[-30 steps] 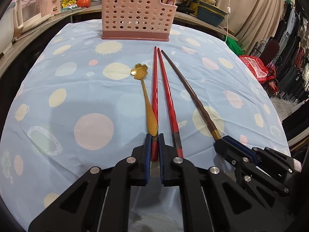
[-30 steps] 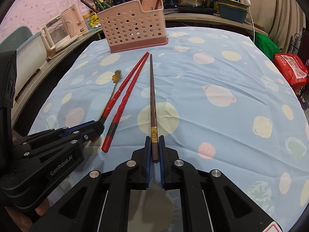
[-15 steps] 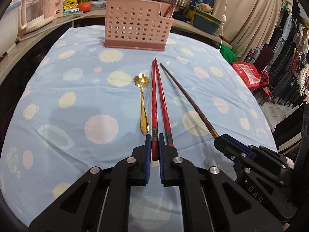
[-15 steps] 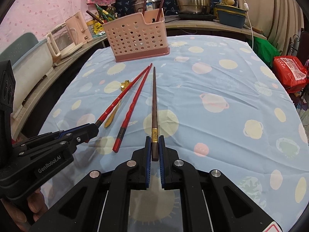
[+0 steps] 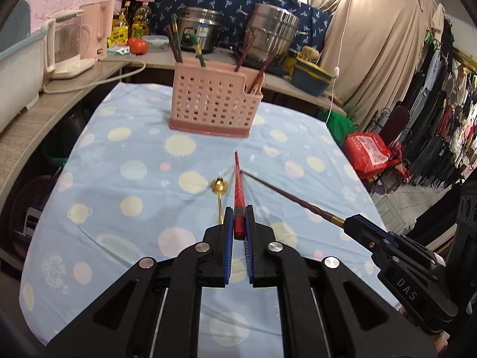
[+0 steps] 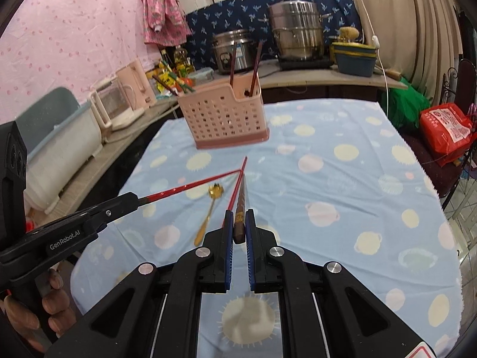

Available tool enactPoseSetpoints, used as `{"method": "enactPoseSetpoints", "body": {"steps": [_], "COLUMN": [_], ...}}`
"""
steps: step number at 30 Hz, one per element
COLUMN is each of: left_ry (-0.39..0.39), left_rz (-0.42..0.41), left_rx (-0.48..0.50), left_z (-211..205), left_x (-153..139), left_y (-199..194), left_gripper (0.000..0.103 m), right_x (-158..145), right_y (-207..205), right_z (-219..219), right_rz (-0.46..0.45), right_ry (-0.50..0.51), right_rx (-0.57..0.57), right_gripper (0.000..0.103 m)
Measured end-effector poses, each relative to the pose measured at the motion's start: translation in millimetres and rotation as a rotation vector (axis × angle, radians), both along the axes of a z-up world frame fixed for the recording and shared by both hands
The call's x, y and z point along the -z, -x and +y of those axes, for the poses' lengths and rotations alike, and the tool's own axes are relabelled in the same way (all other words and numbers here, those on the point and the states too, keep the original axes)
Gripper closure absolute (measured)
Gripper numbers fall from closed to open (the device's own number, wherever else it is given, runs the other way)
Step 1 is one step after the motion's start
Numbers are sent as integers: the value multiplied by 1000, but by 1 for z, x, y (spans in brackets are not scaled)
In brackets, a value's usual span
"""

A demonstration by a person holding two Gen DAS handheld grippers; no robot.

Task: Organize utensils
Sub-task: 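Lift and carry the dark brown chopstick with the right tool while the left tool carries the red one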

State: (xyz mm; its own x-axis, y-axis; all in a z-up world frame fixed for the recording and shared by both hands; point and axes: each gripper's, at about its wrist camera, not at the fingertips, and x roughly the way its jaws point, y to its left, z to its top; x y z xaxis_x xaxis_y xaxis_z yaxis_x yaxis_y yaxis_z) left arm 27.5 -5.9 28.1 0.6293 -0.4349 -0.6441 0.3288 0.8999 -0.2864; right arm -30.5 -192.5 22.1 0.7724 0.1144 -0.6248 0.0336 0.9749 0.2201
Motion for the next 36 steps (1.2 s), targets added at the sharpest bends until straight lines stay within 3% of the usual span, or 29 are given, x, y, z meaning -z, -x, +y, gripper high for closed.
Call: {"method": "enactPoseSetpoints", "body": {"steps": [10,22,28,36], "left_ry": [28,21,24,28], "left_rz": [-119,-295,-380,-462], "left_rx": [1,-4,-37,-80], "left_z": [3,-2,-5,-15], "left_x": [-61,-141,-184,-222], "left_y": [-6,-39,-74,-127], "left_gripper": [96,96,96,96], "right_x": [-61,-128,-167,-196], "right_y": [-6,-44,-79,-146], "right_z": [-7,-13,-17,-22], "right_rz": [-138,-258,-331,-377], "right_ry": [5,31,48,73], "right_rx": [12,-5,-8,20], "right_gripper": [96,96,96,96]}}
